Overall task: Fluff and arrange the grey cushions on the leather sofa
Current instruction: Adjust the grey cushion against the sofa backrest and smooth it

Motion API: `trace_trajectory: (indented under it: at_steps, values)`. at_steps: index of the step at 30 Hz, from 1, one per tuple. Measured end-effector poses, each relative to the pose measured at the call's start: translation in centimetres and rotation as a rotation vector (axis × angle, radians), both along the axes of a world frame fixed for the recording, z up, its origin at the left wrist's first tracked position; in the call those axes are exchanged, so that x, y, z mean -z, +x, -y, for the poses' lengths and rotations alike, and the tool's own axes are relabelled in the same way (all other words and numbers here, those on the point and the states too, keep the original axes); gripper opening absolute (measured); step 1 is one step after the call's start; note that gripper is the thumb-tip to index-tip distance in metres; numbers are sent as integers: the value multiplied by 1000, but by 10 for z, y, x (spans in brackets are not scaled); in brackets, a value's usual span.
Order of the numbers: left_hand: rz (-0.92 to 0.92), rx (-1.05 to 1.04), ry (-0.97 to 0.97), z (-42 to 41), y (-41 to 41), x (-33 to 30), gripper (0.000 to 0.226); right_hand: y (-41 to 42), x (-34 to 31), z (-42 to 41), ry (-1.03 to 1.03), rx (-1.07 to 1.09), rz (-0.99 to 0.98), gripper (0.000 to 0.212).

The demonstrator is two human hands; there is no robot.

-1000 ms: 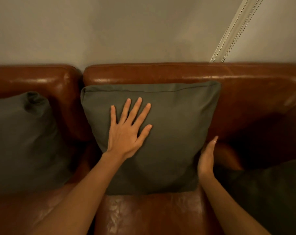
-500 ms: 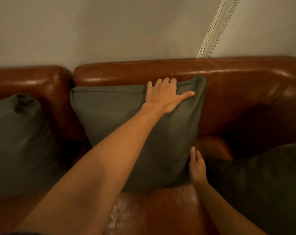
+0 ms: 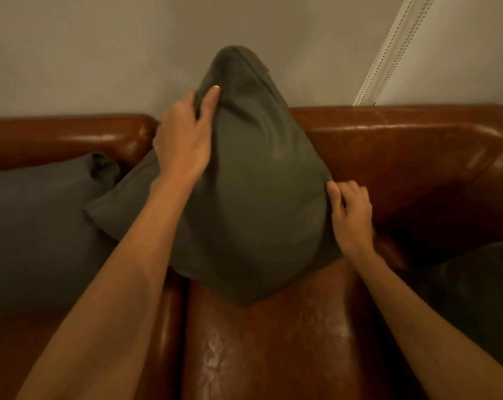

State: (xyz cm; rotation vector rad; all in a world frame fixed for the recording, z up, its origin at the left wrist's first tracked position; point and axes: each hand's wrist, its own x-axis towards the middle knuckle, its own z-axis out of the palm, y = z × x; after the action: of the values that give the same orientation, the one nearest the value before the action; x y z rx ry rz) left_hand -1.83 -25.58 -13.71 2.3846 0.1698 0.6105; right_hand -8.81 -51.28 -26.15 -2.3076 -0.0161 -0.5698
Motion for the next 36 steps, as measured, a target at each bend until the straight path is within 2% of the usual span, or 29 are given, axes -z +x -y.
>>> trace_trajectory:
  at_steps: [5,8,10,12,14,15,18,20,22,23,24,27,29,32,36]
  values:
    - [119,-117,-386,-42,-32,10,37,30,-71,-1,-314,-150,299,38]
    - [98,-224,-601,-51,-46,53,46,39,-84,-6,-486,-222,336,38]
    - [-11,-298,-663,-51,-50,90,50,41,-72,-11,-598,-228,281,37]
    - [-249,-352,-631,-46,-58,124,48,40,-49,-15,-642,-234,7,38]
    - [-428,-407,-628,-44,-68,143,49,34,-24,-12,-558,-188,-266,36]
    - [-452,-437,-649,-45,-70,145,51,29,-15,-8,-509,-137,-273,35]
    - [-416,-419,-733,-55,-64,143,57,14,1,6,-309,102,-117,39]
    - [-392,-368,-789,-63,-54,144,62,13,8,16,58,259,-227,49]
    - [-378,-343,-855,-68,-42,145,70,21,10,20,601,289,-382,61]
    - [-367,-347,-877,-70,-37,145,70,25,9,21,814,286,-406,61]
    - [-342,-356,-871,-70,-34,147,67,29,6,20,919,284,-394,56]
    - [-214,-339,-741,-68,-33,146,41,33,2,22,832,341,-235,25]
    - [-150,-305,-683,-62,-32,142,30,33,4,27,762,375,-130,15]
    - [-119,-303,-625,-48,-24,141,33,39,7,36,709,408,-55,11]
    - [-189,-385,-670,-35,-7,141,46,48,6,41,542,385,-111,19]
